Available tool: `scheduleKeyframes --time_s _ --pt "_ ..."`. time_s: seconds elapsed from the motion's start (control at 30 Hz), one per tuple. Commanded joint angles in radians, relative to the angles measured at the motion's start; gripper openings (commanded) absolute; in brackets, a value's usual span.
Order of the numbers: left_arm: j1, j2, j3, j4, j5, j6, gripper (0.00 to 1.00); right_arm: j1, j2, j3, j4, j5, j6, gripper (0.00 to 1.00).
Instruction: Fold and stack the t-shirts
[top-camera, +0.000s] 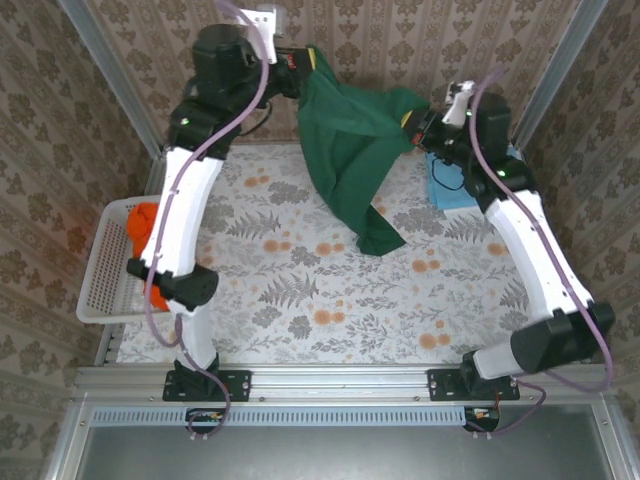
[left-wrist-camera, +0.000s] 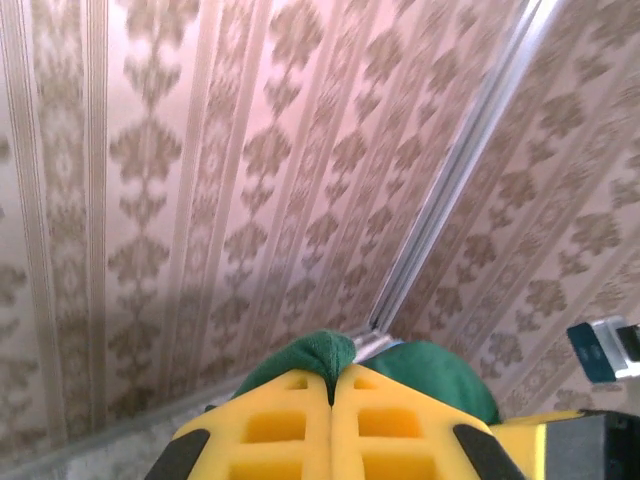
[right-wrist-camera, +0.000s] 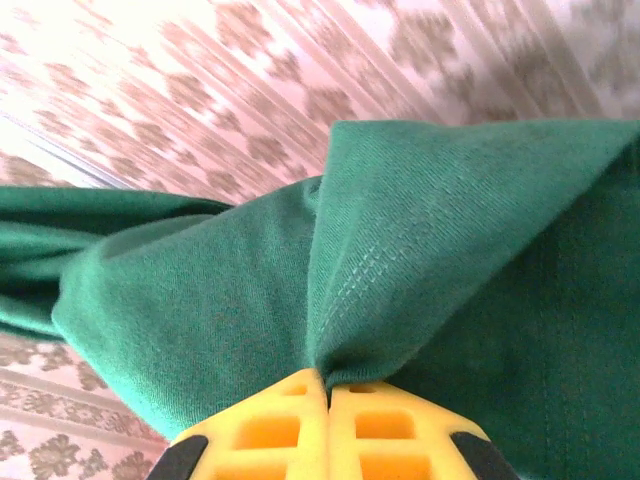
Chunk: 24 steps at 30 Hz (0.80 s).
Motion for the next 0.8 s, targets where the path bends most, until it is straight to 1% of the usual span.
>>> scheduleKeyframes --time_s 0.0,0.07,0.1,0.17,0.2,0.23,0.27,0.3,0.33,0.37,0.43,0.47,0.5,0.53,0.57,0.6,0.63,0.67,0.7,0.73,0.77 --pt "-0.002 -0.125 -0.139 0.083 0.037 0.11 0.0 0.01 -0.093 0.0 0.014 0.032 -0.073 0.01" --pt "-0.001 -0.216 -0.275 0.096 0.071 0.122 0.0 0.022 -0.141 -0.058 0.041 -0.016 -0.093 0.02" --pt "-0.003 -0.274 -0.384 0.11 0.095 0.124 0.0 0.032 -0.173 -0.109 0.062 -0.041 -0.1 0.03" --pt "-0.009 -0.41 -0.618 0.171 0.107 0.104 0.0 0.059 -0.241 -0.212 0.092 -0.059 -0.108 0.04" --pt "-0.009 -0.495 -0.777 0.225 0.101 0.085 0.0 0.083 -0.278 -0.274 0.1 -0.057 -0.106 0.03" --pt "-0.009 -0.585 -0.913 0.275 0.078 0.073 0.04 0.12 -0.312 -0.332 0.1 -0.058 -0.094 0.02" --pt "-0.009 -0.663 -1.041 0.32 0.027 0.052 0.13 0.162 -0.335 -0.385 0.098 -0.067 -0.088 0.02" --pt "-0.008 -0.744 -1.184 0.361 -0.05 0.015 0.22 0.229 -0.357 -0.447 0.094 -0.067 -0.084 0.02" --pt "-0.002 -0.835 -1.307 0.379 -0.147 -0.017 0.23 0.305 -0.372 -0.511 0.089 -0.044 -0.069 0.02" --pt "0.005 -0.901 -1.394 0.369 -0.238 -0.048 0.24 0.371 -0.378 -0.574 0.101 -0.019 -0.041 0.03" --pt "0.055 -1.038 -1.551 0.278 -0.464 -0.152 0.35 0.526 -0.361 -0.703 0.157 0.015 0.03 0.12" --pt "0.109 -1.082 -1.6 0.237 -0.52 -0.197 0.33 0.584 -0.341 -0.731 0.156 0.041 0.049 0.16" --pt "0.17 -1.122 -1.647 0.198 -0.536 -0.239 0.32 0.644 -0.314 -0.746 0.144 0.067 0.056 0.27" --pt "0.236 -1.146 -1.677 0.185 -0.499 -0.27 0.35 0.683 -0.29 -0.747 0.115 0.085 0.051 0.42" --pt "0.29 -1.152 -1.695 0.186 -0.444 -0.291 0.44 0.694 -0.276 -0.736 0.074 0.094 0.044 0.5" --pt "0.341 -1.144 -1.699 0.19 -0.362 -0.311 0.47 0.688 -0.272 -0.714 0.01 0.112 0.028 0.54" --pt "0.371 -1.127 -1.696 0.205 -0.299 -0.321 0.49 0.669 -0.287 -0.692 -0.054 0.158 0.008 0.59" --pt "0.379 -1.105 -1.689 0.218 -0.272 -0.322 0.53 0.643 -0.313 -0.685 -0.087 0.204 -0.001 0.64" --pt "0.377 -1.076 -1.677 0.228 -0.245 -0.322 0.57 0.595 -0.352 -0.693 -0.092 0.24 -0.001 0.7" --pt "0.376 -1.033 -1.653 0.234 -0.204 -0.316 0.59 0.535 -0.389 -0.714 -0.071 0.252 0.011 0.73" --pt "0.369 -0.978 -1.625 0.235 -0.162 -0.305 0.62 0.479 -0.411 -0.732 -0.048 0.252 0.022 0.73"
